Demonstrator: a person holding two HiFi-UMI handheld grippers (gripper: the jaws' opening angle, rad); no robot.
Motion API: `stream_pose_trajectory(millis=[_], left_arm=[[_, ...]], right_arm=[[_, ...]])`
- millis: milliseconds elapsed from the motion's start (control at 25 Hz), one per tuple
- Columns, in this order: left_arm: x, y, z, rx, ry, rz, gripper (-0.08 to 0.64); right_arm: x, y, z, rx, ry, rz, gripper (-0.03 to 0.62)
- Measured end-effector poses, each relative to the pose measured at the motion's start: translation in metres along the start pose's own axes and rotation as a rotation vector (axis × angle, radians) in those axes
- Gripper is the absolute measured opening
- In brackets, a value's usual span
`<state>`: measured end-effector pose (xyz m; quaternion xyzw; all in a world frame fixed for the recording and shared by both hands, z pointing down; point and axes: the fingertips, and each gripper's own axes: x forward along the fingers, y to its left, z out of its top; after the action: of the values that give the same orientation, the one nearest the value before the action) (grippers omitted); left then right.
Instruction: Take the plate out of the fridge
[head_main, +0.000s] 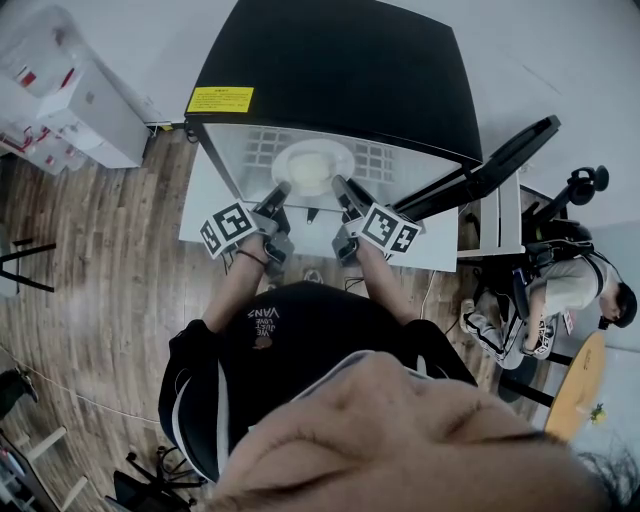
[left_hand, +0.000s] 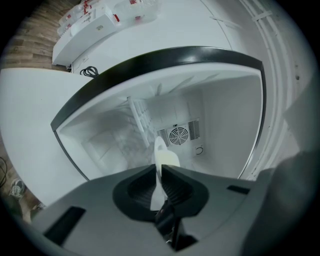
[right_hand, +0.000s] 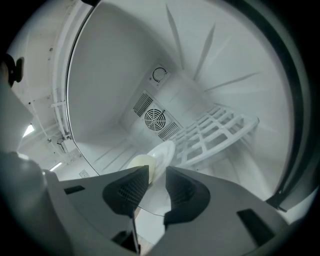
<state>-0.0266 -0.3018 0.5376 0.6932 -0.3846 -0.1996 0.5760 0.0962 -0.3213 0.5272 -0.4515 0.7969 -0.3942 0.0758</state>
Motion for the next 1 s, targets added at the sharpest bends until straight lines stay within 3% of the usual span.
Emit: stream_pose_trajectory(millis=[1000], left_arm=[[-0.016, -0.006, -0.003, 0.028, 0.054, -0.045, 0.038]], right_arm=[[-0.019, 0.014, -0.007, -0.027, -0.078, -0.046, 0.104]])
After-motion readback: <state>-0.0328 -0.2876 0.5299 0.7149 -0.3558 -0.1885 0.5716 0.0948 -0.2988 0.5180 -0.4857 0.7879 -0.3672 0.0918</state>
